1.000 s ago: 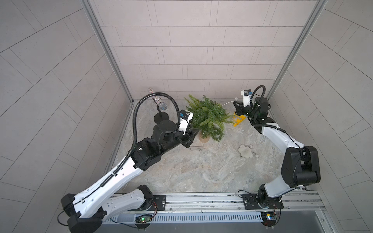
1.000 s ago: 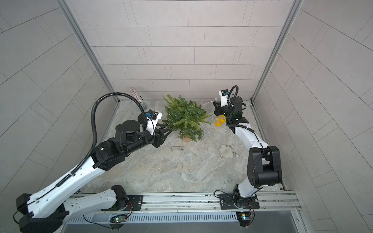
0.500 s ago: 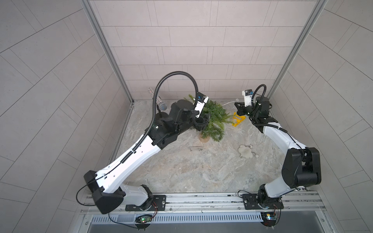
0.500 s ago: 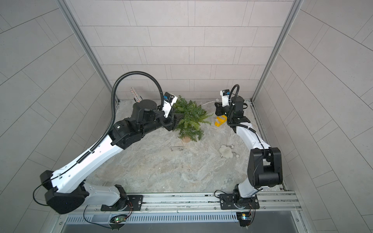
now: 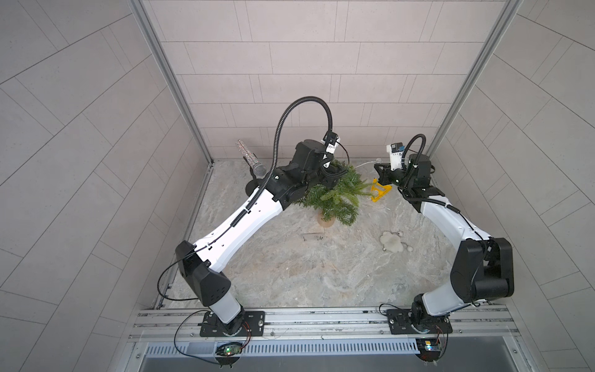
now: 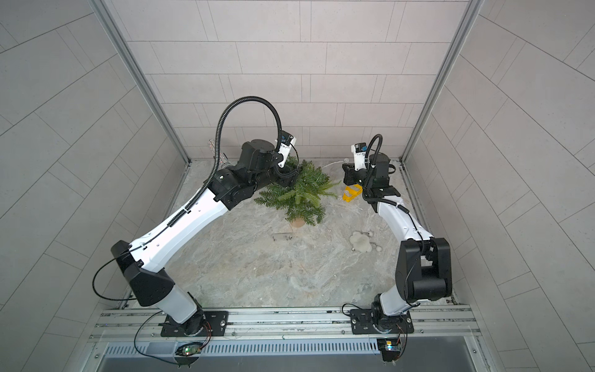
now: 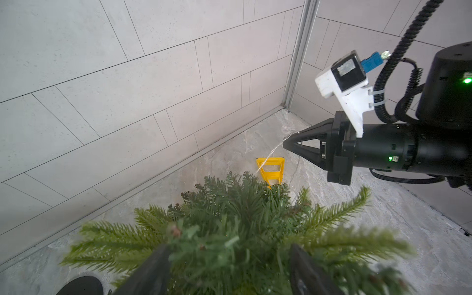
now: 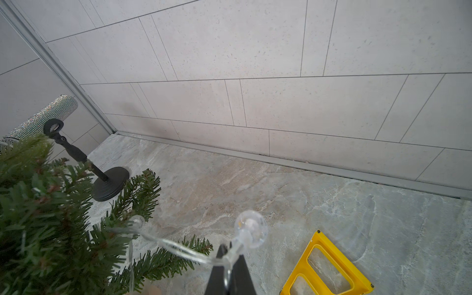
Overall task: Remove string lights from the small christmas tree
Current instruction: Remove the light string from the Christmas tree.
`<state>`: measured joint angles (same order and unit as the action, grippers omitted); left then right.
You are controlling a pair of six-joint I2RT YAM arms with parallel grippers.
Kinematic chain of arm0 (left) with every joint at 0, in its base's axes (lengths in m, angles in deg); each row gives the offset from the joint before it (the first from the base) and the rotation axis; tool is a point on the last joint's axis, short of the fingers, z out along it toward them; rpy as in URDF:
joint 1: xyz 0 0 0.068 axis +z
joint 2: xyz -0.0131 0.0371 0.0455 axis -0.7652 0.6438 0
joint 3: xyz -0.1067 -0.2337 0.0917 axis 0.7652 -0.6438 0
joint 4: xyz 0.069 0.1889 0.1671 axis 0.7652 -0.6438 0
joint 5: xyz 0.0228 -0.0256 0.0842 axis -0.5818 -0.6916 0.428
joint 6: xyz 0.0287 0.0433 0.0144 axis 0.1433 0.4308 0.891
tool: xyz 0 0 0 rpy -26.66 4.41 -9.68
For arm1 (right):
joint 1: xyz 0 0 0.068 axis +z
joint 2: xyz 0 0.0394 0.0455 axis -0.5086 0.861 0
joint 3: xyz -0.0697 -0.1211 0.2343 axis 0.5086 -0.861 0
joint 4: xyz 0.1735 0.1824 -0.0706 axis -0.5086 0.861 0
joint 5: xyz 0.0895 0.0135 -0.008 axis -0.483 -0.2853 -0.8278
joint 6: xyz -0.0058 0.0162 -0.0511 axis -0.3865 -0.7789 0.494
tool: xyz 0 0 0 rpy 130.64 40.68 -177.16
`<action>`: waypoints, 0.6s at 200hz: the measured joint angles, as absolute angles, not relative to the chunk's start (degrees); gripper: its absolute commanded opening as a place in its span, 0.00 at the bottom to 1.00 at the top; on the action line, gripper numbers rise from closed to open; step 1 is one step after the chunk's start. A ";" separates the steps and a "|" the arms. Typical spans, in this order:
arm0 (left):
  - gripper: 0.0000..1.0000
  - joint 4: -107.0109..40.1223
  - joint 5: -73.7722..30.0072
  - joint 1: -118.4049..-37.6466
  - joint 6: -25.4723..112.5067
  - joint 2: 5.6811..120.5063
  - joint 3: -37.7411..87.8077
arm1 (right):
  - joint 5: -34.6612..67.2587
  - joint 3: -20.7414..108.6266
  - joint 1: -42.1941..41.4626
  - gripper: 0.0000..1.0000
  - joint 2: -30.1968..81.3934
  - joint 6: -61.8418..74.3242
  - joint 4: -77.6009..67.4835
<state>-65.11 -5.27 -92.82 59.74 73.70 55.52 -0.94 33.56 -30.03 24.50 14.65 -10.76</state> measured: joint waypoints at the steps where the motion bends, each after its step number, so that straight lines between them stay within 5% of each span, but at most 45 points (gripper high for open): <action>1: 0.75 -65.11 -5.27 -92.82 59.74 73.73 55.52 | -0.94 33.56 -30.03 0.00 24.48 14.65 -10.74; 120: 0.73 -64.19 -5.73 -92.78 60.29 71.52 50.10 | 0.40 33.76 -32.26 0.00 21.94 15.48 -7.33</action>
<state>-64.19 -5.73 -92.78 60.29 71.52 50.10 0.40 33.76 -32.26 21.94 15.48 -7.33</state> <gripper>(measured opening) 0.731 0.042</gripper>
